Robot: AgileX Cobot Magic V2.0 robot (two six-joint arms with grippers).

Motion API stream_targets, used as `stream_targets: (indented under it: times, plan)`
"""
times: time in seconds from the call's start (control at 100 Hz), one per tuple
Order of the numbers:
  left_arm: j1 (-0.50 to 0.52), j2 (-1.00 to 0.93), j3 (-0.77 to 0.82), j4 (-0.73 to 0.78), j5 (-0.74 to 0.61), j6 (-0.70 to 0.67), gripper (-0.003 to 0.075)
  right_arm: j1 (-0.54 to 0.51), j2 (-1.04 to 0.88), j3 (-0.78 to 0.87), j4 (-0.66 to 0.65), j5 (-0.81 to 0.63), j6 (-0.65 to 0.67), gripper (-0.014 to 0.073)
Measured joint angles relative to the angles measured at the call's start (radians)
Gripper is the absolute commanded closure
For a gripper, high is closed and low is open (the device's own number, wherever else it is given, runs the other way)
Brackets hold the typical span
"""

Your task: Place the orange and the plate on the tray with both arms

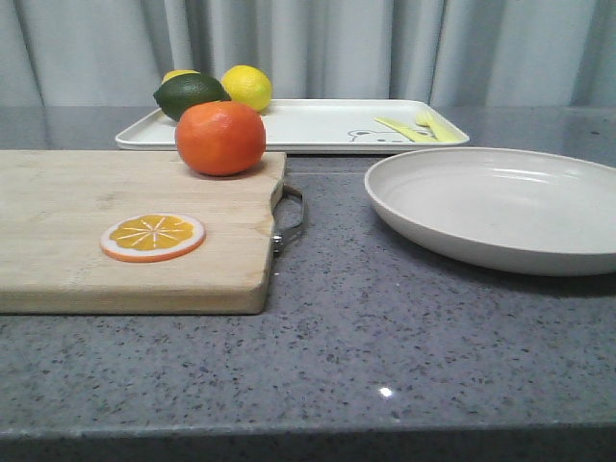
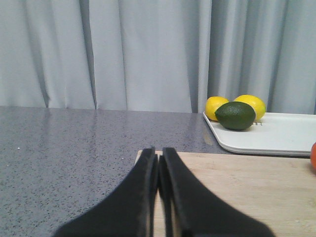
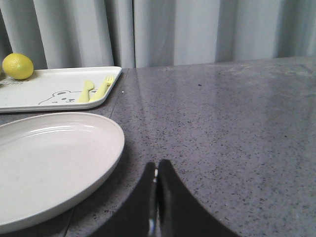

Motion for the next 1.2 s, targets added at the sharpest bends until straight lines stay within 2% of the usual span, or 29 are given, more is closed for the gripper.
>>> stream_targets:
  times: [0.35, 0.67, 1.03, 1.2]
  plan:
    - [0.000, 0.035, -0.015, 0.000, -0.021, 0.000, 0.0739, 0.000, 0.030, -0.024, 0.004, 0.026, 0.000, 0.0657]
    - [0.000, 0.303, -0.171, 0.000, -0.038, 0.000, 0.0739, 0.000, 0.292, -0.246, 0.004, 0.040, 0.002, 0.0657]
    - [0.000, 0.555, -0.325, 0.000, -0.044, 0.000, 0.0739, 0.000, 0.560, -0.396, 0.000, 0.025, 0.002, 0.0657]
    - [0.000, 0.661, -0.385, 0.000, -0.045, 0.000, 0.0739, 0.000, 0.675, -0.480, 0.000, 0.061, 0.002, 0.0657]
